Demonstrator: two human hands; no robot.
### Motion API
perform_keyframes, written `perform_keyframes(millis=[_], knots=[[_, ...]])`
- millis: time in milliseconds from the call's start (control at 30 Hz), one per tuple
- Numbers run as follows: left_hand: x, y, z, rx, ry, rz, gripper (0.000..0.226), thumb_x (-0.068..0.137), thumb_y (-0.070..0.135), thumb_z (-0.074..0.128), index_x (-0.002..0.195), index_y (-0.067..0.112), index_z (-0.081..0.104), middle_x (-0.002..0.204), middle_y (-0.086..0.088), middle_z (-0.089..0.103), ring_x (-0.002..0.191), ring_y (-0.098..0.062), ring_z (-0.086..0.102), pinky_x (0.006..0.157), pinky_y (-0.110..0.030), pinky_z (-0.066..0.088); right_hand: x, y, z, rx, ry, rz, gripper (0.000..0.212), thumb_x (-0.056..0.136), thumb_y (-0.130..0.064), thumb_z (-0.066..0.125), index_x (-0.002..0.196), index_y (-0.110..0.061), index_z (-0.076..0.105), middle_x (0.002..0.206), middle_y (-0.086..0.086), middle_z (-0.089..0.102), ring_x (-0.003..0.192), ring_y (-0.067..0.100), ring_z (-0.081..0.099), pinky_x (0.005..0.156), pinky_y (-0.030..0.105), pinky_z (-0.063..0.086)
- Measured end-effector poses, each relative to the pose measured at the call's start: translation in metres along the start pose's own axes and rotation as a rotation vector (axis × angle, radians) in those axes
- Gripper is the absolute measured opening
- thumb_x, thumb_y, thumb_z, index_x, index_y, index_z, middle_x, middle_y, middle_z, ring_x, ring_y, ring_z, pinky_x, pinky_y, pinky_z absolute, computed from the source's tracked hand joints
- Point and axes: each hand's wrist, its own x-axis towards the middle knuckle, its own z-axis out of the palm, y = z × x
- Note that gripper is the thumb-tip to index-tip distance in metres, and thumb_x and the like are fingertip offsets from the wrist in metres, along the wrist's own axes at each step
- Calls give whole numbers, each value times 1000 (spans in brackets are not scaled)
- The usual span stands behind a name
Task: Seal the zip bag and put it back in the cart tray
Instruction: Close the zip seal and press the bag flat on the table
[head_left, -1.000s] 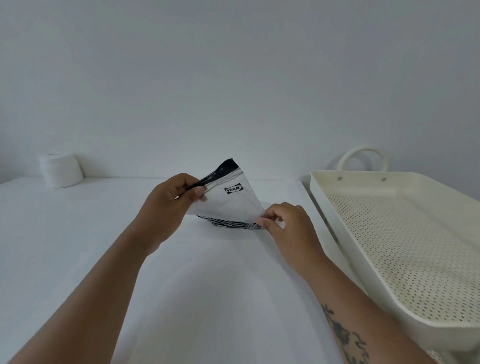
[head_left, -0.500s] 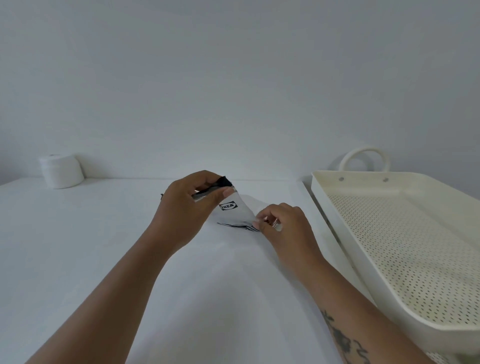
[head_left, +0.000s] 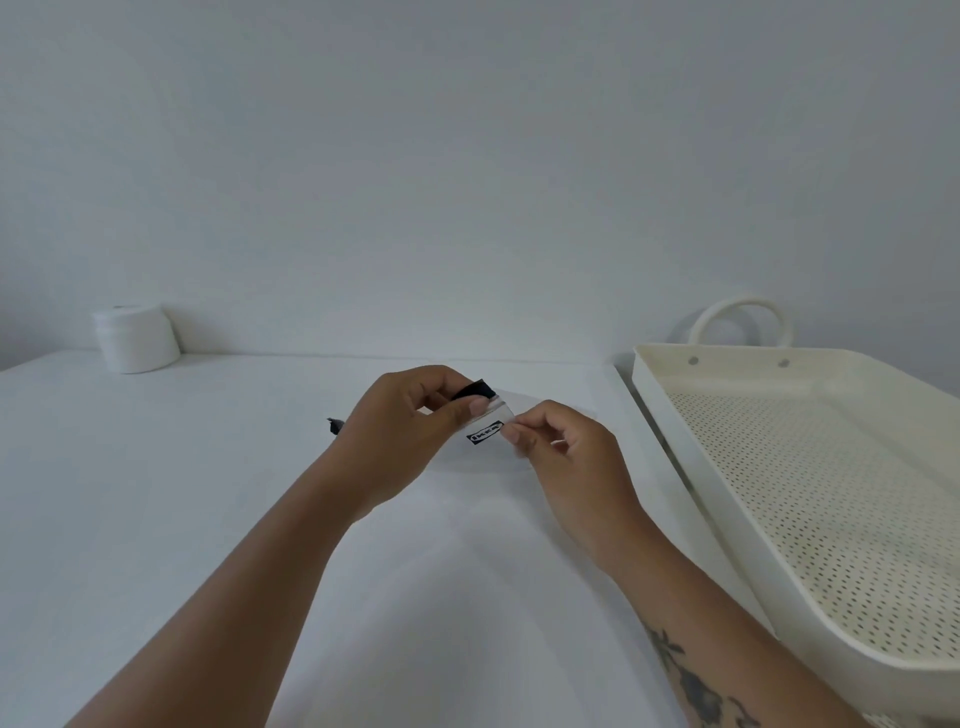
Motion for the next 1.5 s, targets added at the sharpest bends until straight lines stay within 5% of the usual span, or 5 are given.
perform_keyframes(millis=[333,433,800,1500], knots=[[-2,-2,7,124,7,40,11,87,35,69,79,27,71,68,19,67,50,8,50,47,-5,34,1,-5,-4,194,-20,89,4,83,-34,72,87,-35,73,94,-13,73,94,9,63,76,19,51],[-2,-3,9,122,-10,52,6,86,31,70,83,27,74,77,21,70,55,10,53,53,-3,37,1,-6,-4,191,-19,75,6,86,-30,70,83,-33,73,92,-13,73,91,7,63,66,10,49],[-1,-6,14,114,-3,77,7,85,26,72,80,30,75,67,27,67,51,12,52,49,-2,35,0,-3,-4,209,-21,106,8,86,-24,70,83,-31,73,91,-11,74,88,5,65,65,8,47],[0,-12,25,216,-7,116,14,87,26,66,75,32,63,81,20,65,59,5,55,52,-5,39,1,7,-2,136,-67,70,9,91,-26,62,86,-32,67,85,-11,70,80,9,60,76,30,47]])
